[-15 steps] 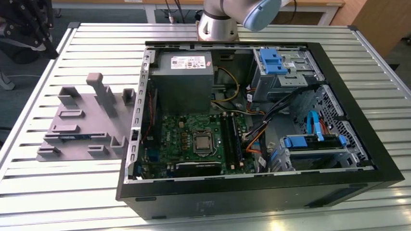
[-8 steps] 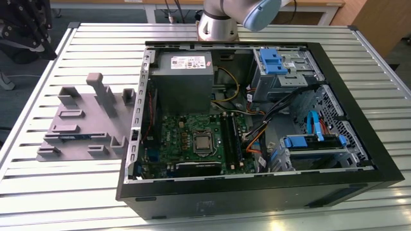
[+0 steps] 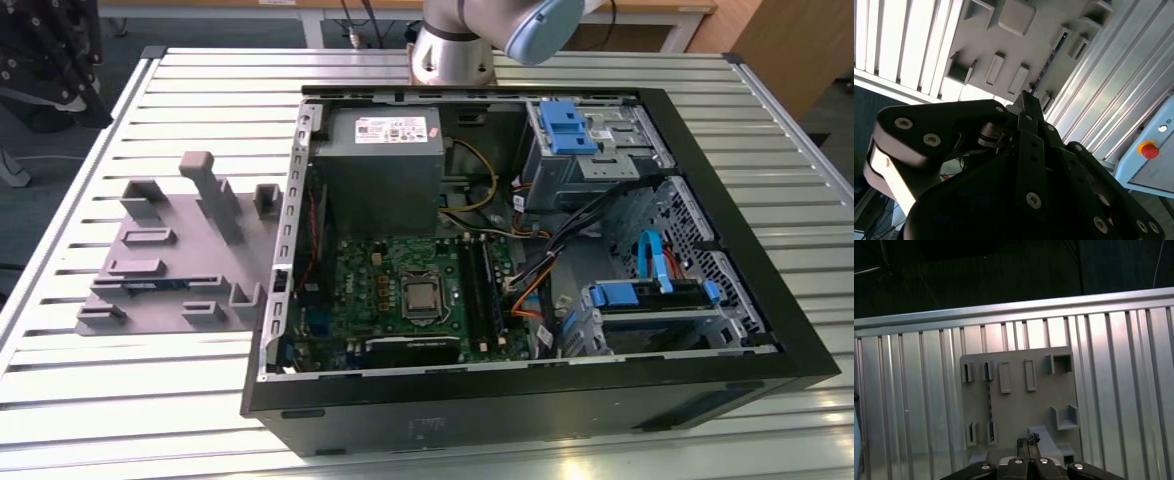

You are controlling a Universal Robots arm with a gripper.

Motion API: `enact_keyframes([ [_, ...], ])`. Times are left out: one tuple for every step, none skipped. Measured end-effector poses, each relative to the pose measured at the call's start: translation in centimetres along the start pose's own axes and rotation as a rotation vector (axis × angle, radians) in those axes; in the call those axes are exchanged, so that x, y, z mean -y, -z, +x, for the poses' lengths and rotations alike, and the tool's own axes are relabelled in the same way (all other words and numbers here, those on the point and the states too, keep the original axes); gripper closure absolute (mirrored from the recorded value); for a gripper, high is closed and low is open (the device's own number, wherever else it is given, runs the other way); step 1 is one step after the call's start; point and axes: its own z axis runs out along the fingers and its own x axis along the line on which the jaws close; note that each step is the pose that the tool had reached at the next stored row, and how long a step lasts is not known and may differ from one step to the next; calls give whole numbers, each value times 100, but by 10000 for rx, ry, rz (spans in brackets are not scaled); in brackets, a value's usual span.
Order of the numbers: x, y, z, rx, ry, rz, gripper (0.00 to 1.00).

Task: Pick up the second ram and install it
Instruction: 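Pick up the second ram and move it above second insertion slot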

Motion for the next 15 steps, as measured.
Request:
enact_keyframes([
  [-7,-4,7,1,-1,1,89],
  [-14,-7,13,0,-1,0,89],
  [-20,-9,17,0,-1,-1,89],
  [-27,-12,21,-1,0,-1,89],
  [-35,-16,23,0,0,-1,89],
  [-45,-20,25,0,0,0,89],
  [-55,-24,28,0,-1,-1,89],
  [-66,-29,30,0,0,0,89],
  [-76,-33,33,0,0,0,89],
  [-87,-38,36,0,0,0,89],
  [-98,-43,41,0,0,0,89],
  [-109,-49,47,0,0,0,89],
  [-119,-55,53,0,1,0,89],
  [-128,-60,59,0,1,0,89],
  [-136,-65,64,0,0,0,89],
])
